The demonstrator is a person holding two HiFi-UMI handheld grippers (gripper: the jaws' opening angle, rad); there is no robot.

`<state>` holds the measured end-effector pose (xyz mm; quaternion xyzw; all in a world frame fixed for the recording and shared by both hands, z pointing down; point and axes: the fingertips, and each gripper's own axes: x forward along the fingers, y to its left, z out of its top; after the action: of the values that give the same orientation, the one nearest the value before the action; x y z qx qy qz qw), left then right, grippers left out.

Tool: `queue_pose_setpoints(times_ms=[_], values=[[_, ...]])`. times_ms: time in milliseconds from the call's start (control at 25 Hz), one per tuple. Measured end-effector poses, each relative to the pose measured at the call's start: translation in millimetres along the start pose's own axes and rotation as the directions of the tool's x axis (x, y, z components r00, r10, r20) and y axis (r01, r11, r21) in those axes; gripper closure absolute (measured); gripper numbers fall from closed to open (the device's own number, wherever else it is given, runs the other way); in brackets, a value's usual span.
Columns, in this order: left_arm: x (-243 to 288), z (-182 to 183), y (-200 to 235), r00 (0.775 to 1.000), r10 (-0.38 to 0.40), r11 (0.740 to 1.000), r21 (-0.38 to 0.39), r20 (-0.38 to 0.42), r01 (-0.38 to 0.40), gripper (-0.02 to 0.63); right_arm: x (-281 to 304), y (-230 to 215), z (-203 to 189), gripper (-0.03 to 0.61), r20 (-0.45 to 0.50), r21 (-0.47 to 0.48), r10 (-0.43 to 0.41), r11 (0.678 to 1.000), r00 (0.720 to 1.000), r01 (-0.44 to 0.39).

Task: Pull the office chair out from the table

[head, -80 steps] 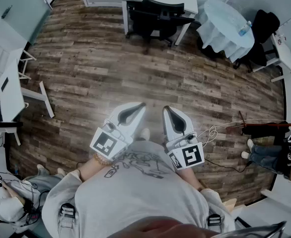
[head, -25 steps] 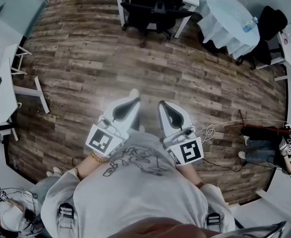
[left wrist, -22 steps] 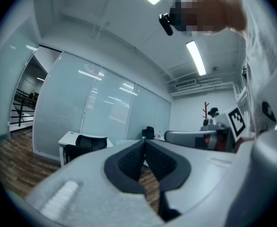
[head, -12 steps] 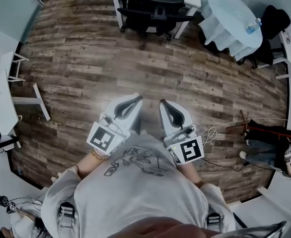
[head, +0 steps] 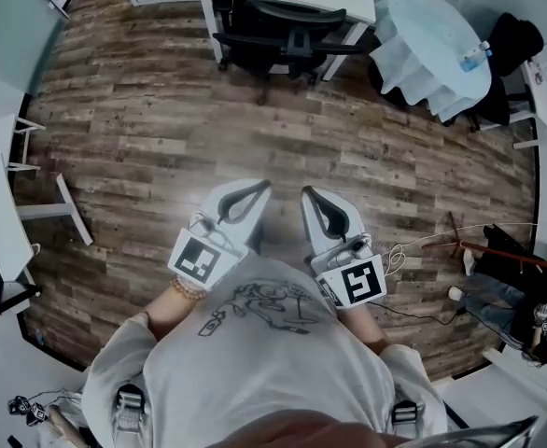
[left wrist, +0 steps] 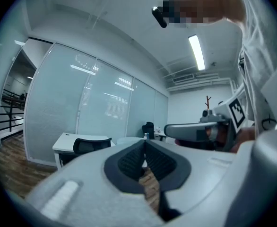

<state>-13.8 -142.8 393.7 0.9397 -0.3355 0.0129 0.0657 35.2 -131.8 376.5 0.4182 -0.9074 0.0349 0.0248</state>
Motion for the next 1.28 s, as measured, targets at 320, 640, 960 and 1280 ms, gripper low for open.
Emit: queue_pose_setpoints(times_ms=[320, 640, 960, 1280], values=[[39.8, 7.8, 54.5, 1.0, -0.008, 0.997, 0.078, -0.023, 0.01, 0.589, 55.3, -44.7, 5.6, 0.571, -0.024, -0.087, -0.027, 0.996, 0.999, 0.024], [89.1, 10.8, 110.0, 0.998, -0.011, 0.996, 0.086, -0.058, 0.016, 0.581, 109.9, -99.5, 9.9, 0.557, -0.026, -0.087, -0.069, 0.994, 0.997, 0.067], [143.7, -3.5, 173.8, 0.992, -0.011, 0.985, 0.168, -0.127, 0.033, 0.581, 172.7, -161.4, -4.9, 0.551, -0.082, -0.212, -0.075, 0.976, 0.994, 0.056], [206.2, -39.6, 245.9, 0.97, 0.017, 0.928, 0.365, -0.244, 0.076, 0.574, 226.2, -228.4, -30.7, 0.541, -0.186, -0.399, -0.104, 0.917, 0.977, 0.021]])
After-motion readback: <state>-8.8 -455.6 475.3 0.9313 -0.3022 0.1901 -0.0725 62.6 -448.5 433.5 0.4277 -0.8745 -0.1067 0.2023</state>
